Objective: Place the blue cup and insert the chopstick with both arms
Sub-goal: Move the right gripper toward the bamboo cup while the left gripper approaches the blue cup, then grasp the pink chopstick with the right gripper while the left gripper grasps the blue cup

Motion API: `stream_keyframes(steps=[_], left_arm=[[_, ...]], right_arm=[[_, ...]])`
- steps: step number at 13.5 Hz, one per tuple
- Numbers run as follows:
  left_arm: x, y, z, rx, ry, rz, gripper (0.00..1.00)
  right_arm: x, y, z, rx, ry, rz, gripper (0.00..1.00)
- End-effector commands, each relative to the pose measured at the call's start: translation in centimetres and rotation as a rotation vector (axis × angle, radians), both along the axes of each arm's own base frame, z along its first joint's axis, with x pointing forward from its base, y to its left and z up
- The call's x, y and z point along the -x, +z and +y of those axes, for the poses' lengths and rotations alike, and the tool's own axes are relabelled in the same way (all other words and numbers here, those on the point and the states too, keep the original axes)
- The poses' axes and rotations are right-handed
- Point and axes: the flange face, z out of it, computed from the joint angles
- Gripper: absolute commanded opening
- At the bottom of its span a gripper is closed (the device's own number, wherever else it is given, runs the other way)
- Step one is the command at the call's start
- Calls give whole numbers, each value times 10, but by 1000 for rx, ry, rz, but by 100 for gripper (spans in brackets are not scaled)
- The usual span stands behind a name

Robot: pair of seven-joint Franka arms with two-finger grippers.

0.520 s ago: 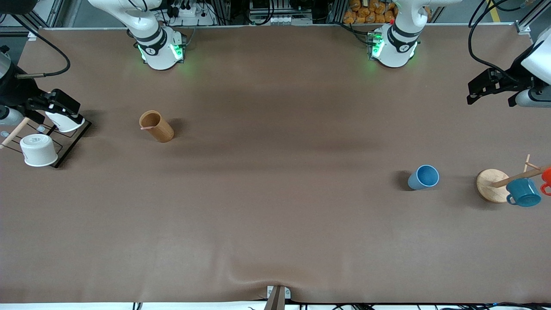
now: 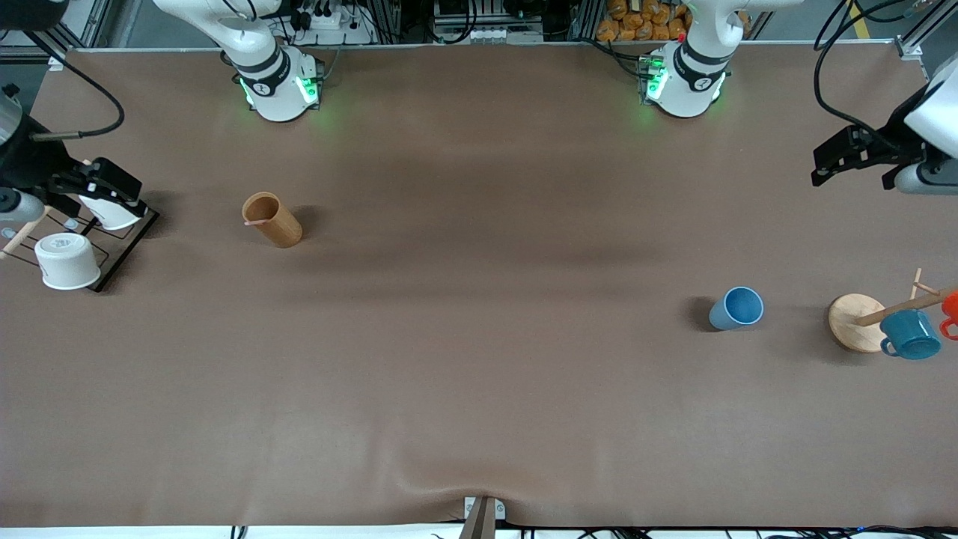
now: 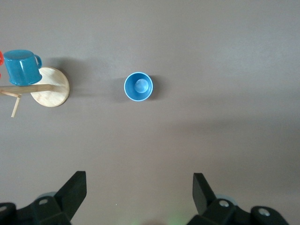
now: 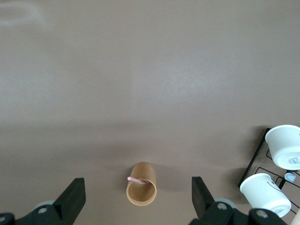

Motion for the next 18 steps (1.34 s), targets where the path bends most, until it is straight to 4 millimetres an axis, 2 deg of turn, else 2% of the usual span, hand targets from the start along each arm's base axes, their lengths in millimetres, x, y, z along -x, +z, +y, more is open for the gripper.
stream_keyframes(steps=[1, 5, 7, 8, 9, 11, 13, 14, 16, 17, 18], left_arm=[[-17, -24, 6, 2, 10, 36, 100], [-30, -75, 16, 1, 26, 29, 100], [-32, -106, 22, 2, 37, 10, 100], [-32, -123, 25, 3, 40, -2, 100], [-32, -138, 33, 3, 53, -16, 100], [-34, -172, 34, 0, 51, -33, 100], [-41, -210, 35, 0, 28, -53, 100], [-48, -228, 39, 0, 13, -51, 100], [-60, -259, 61, 0, -35, -67, 100], [-64, -274, 65, 0, -64, -70, 100], [-67, -284, 65, 1, -68, -70, 93]], right_arm=[[-11, -32, 4, 0, 23, 85, 100], [-28, -100, 13, -9, 32, 251, 100], [-27, -136, 35, -3, 55, 375, 100], [-30, -155, 38, -2, 39, 412, 100], [-34, -174, 37, -18, 8, 447, 100], [-34, -208, 32, -66, -12, 545, 100], [-30, -228, 36, -61, -13, 597, 99], [-27, -239, 33, -61, -18, 619, 93], [-18, -263, 31, -57, -23, 669, 69], [-16, -266, 33, -56, -20, 675, 64], [-15, -268, 35, -52, -17, 677, 61]])
